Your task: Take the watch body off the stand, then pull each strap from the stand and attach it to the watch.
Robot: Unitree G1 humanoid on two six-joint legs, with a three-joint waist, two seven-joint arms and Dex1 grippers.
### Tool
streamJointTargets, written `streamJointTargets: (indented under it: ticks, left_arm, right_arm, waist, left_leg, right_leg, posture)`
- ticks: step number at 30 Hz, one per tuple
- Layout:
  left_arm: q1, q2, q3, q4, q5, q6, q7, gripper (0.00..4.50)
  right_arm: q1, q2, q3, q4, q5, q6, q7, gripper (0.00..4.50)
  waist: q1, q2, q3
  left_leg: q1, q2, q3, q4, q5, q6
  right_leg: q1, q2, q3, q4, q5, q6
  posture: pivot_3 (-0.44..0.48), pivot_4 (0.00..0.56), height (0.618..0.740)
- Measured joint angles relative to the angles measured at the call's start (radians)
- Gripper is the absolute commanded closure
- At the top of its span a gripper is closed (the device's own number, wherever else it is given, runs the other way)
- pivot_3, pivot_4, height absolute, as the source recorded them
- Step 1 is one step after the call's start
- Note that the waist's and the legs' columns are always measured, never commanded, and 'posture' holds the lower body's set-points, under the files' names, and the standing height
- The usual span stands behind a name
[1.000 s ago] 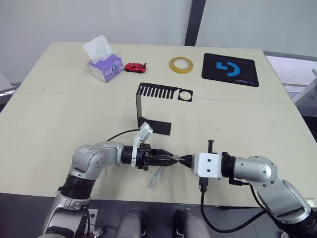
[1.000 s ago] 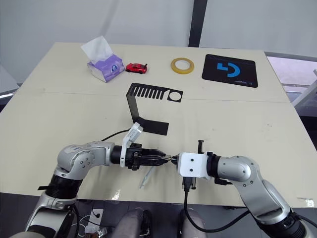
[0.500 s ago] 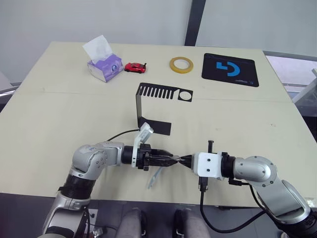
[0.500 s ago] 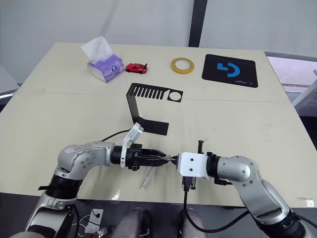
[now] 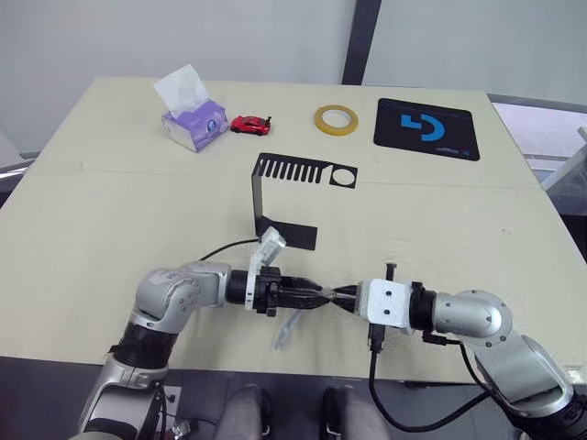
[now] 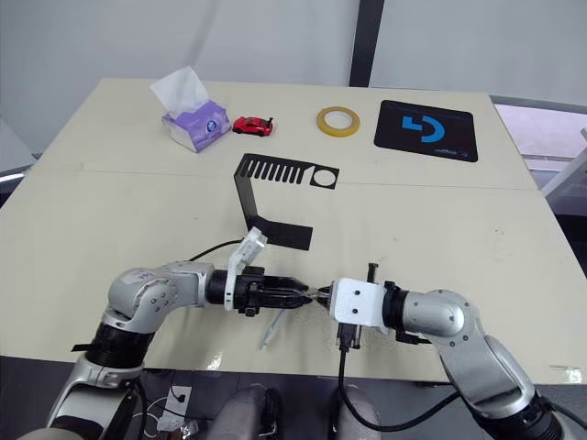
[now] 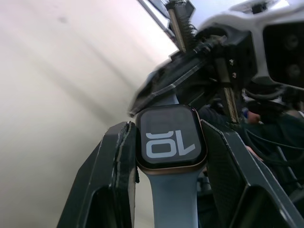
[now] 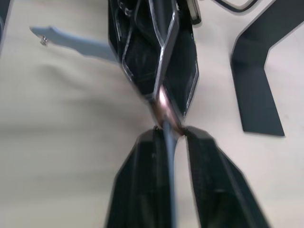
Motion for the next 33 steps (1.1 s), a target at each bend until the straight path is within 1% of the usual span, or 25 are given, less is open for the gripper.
streamJointTargets:
  ticks: [1,2,3,4,5,6,7,8,9,10,12,14,15,16,18,21,24,26,27,30,33]
  left_arm:
    - [0.007,0.008,-0.025,-0.009,0.019,-0.061,-0.037,2.85]
    - [0.017,0.021,-0.029,-0.017,0.029,-0.099,-0.061,2.85]
    - [0.025,0.037,-0.038,-0.021,0.053,-0.171,-0.1,2.85]
    - [0.036,0.052,-0.037,-0.022,0.086,-0.267,-0.14,2.85]
    - [0.04,0.058,-0.034,-0.022,0.101,-0.316,-0.157,2.85]
    - [0.043,0.062,-0.036,-0.016,0.144,-0.428,-0.194,2.85]
    - [0.045,0.062,-0.036,-0.015,0.154,-0.459,-0.202,2.85]
    - [0.049,0.065,-0.035,-0.006,0.192,-0.57,-0.235,2.85]
    - [0.057,0.074,-0.03,0.016,0.245,-0.722,-0.278,2.85]
    - [0.068,0.074,-0.027,0.041,0.305,-0.921,-0.323,2.85]
    - [0.072,0.073,-0.023,0.077,0.352,-1.097,-0.357,2.85]
    - [0.073,0.068,-0.005,0.112,0.383,-1.26,-0.373,2.85]
    - [0.073,0.07,0.012,0.133,0.399,-1.365,-0.379,2.85]
    - [0.072,0.084,0.036,0.147,0.408,-1.458,-0.386,2.85]
    - [0.071,0.114,0.063,0.159,0.411,-1.549,-0.399,2.85]
    - [0.078,0.163,0.082,0.163,0.411,-1.61,-0.412,2.85]
    - [0.1,0.194,0.084,0.141,0.41,-1.567,-0.395,2.85]
    - [0.11,0.203,0.073,0.109,0.415,-1.498,-0.37,2.85]
    - [0.113,0.203,0.059,0.083,0.42,-1.434,-0.345,2.85]
    - [0.121,0.173,0.01,0.013,0.408,-1.229,-0.272,2.85]
    - [0.123,0.128,-0.052,0.0,0.427,-1.108,-0.222,2.85]
  right_arm:
    - [0.03,-0.011,-0.035,-0.019,0.024,-0.036,0.008,2.06]
    - [0.049,-0.025,-0.061,-0.029,0.036,-0.057,0.015,1.65]
    - [0.084,-0.044,-0.106,-0.035,0.057,-0.083,0.026,1.18]
    - [0.129,-0.065,-0.162,-0.037,0.082,-0.115,0.042,0.66]
    - [0.149,-0.071,-0.188,-0.035,0.092,-0.13,0.049,0.12]
    - [0.19,-0.072,-0.244,-0.03,0.124,-0.174,0.066,0.05]
    - [0.2,-0.072,-0.259,-0.028,0.134,-0.188,0.071,0.05]
    - [0.233,-0.072,-0.31,-0.014,0.167,-0.233,0.092,0.05]
    - [0.263,-0.074,-0.386,0.002,0.21,-0.282,0.119,0.05]
    - [0.305,-0.072,-0.475,0.012,0.273,-0.331,0.153,0.05]
    - [0.344,-0.072,-0.558,0.034,0.329,-0.367,0.182,0.05]
    - [0.383,-0.066,-0.613,0.037,0.378,-0.389,0.202,0.05]
    - [0.394,-0.045,-0.649,0.034,0.412,-0.396,0.195,0.05]
    - [0.397,-0.021,-0.693,0.033,0.446,-0.398,0.179,0.05]
    - [0.412,-0.019,-0.736,0.028,0.49,-0.392,0.165,0.05]
    - [0.443,-0.02,-0.763,0.005,0.533,-0.374,0.164,0.05]
    - [0.469,-0.02,-0.762,-0.012,0.546,-0.369,0.164,0.05]
    - [0.476,-0.02,-0.762,-0.013,0.551,-0.363,0.163,0.05]
    - [0.478,-0.02,-0.762,-0.016,0.554,-0.354,0.162,0.05]
    - [0.499,-0.022,-0.762,-0.034,0.571,-0.335,0.162,0.05]
    - [0.498,-0.027,-0.762,-0.051,0.587,-0.317,0.153,0.05]
  waist:
    - [0.001,0.0,0.0]
    - [0.0,0.0,0.0]
    - [0.0,0.0,0.0]
    - [0.0,0.0,0.0]
    - [0.0,0.0,0.0]
    - [0.001,0.0,0.0]
    - [0.001,0.0,0.0]
    - [0.002,0.0,0.0]
    - [0.001,0.0,0.0]
    - [0.002,0.0,0.0]
    - [0.002,0.0,0.0]
    - [0.001,0.0,0.0]
    - [0.001,0.0,0.0]
    - [-0.001,0.0,0.0]
    - [-0.002,0.0,0.0]
    - [-0.001,0.0,0.0]
    - [0.0,0.0,0.0]
    - [0.002,0.0,0.0]
    - [0.003,0.0,0.0]
    - [0.003,0.0,0.0]
    - [0.002,0.0,0.0]
  left_leg:
    - [0.0,0.0,0.0,0.0,0.0,0.0]
    - [0.0,0.0,0.0,-0.001,0.0,0.0]
    - [0.0,0.0,0.0,-0.001,0.0,0.0]
    - [0.0,0.0,0.0,-0.001,0.0,0.0]
    - [0.0,0.0,0.0,-0.001,0.0,0.0]
    - [0.0,0.0,0.0,-0.001,0.0,0.0]
    - [0.0,0.0,0.001,-0.001,0.0,0.0]
    - [0.001,0.0,0.001,-0.002,0.0,0.0]
    - [0.001,0.0,0.001,-0.001,0.0,0.0]
    - [0.001,0.0,0.001,-0.002,-0.001,0.001]
    - [0.001,0.0,0.001,-0.002,-0.001,0.001]
    - [0.001,0.001,0.001,-0.002,-0.001,0.001]
    - [0.001,0.001,0.001,-0.002,-0.001,0.001]
    - [0.001,0.001,0.001,-0.002,-0.001,0.001]
    - [0.002,0.0,0.001,-0.002,-0.001,0.002]
    - [0.002,0.0,0.001,-0.003,-0.001,0.002]
    - [0.002,-0.001,0.001,-0.002,-0.002,0.003]
    - [0.002,-0.002,0.001,-0.002,-0.002,0.004]
    - [0.002,-0.002,0.001,-0.002,-0.002,0.004]
    - [0.002,-0.003,0.0,-0.002,-0.002,0.004]
    - [0.002,-0.002,0.0,-0.002,-0.002,0.004]
  right_leg:
    - [0.0,0.0,0.0,0.0,0.0,0.0]
    - [0.0,0.0,0.0,-0.001,0.0,0.0]
    - [0.0,0.0,0.0,-0.001,0.0,0.0]
    - [0.0,0.0,0.0,-0.001,0.0,0.0]
    - [0.0,0.001,0.0,-0.001,0.0,0.0]
    - [0.0,0.0,0.0,-0.001,0.0,0.0]
    - [0.0,0.0,0.0,-0.002,0.0,0.0]
    - [0.0,0.0,0.0,-0.002,0.0,0.0]
    - [0.0,0.0,0.0,-0.002,0.0,0.0]
    - [0.0,0.0,0.0,-0.002,0.0,0.0]
    - [0.001,0.0,0.0,-0.002,0.0,0.0]
    - [0.001,-0.001,0.0,-0.002,0.0,0.0]
    - [0.001,-0.002,0.0,-0.002,0.0,0.0]
    - [0.001,-0.006,-0.001,-0.001,0.0,0.0]
    - [0.001,-0.008,-0.002,-0.001,0.0,0.0]
    - [0.001,-0.009,-0.003,-0.001,0.0,0.0]
    - [0.001,-0.01,-0.003,-0.001,0.0,0.0]
    - [0.002,-0.01,-0.003,-0.001,0.001,0.001]
    - [0.002,-0.01,-0.003,-0.001,0.001,0.001]
    - [0.002,-0.01,-0.003,-0.002,0.001,0.002]
    - [0.002,-0.008,-0.003,-0.001,0.001,0.002]
  posture:
    - [0.0,0.15,0.74]
    - [0.0,0.15,0.74]
    - [0.0,0.15,0.74]
    - [0.0,0.15,0.74]
    - [0.0,0.15,0.74]
    - [0.0,0.15,0.74]
    - [0.0,0.15,0.74]
    - [0.0,0.15,0.74]
    - [0.0,0.15,0.74]
    - [0.0,0.15,0.74]
    - [0.0,0.15,0.74]
    - [0.0,0.15,0.74]
    - [0.0,0.15,0.74]
    - [0.0,0.15,0.74]
    - [0.0,0.15,0.74]
    - [0.0,0.15,0.74]
    - [0.0,0.15,0.74]
    - [0.0,0.15,0.74]
    - [0.0,0.15,0.74]
    - [0.0,0.15,0.74]
    - [0.0,0.15,0.74]
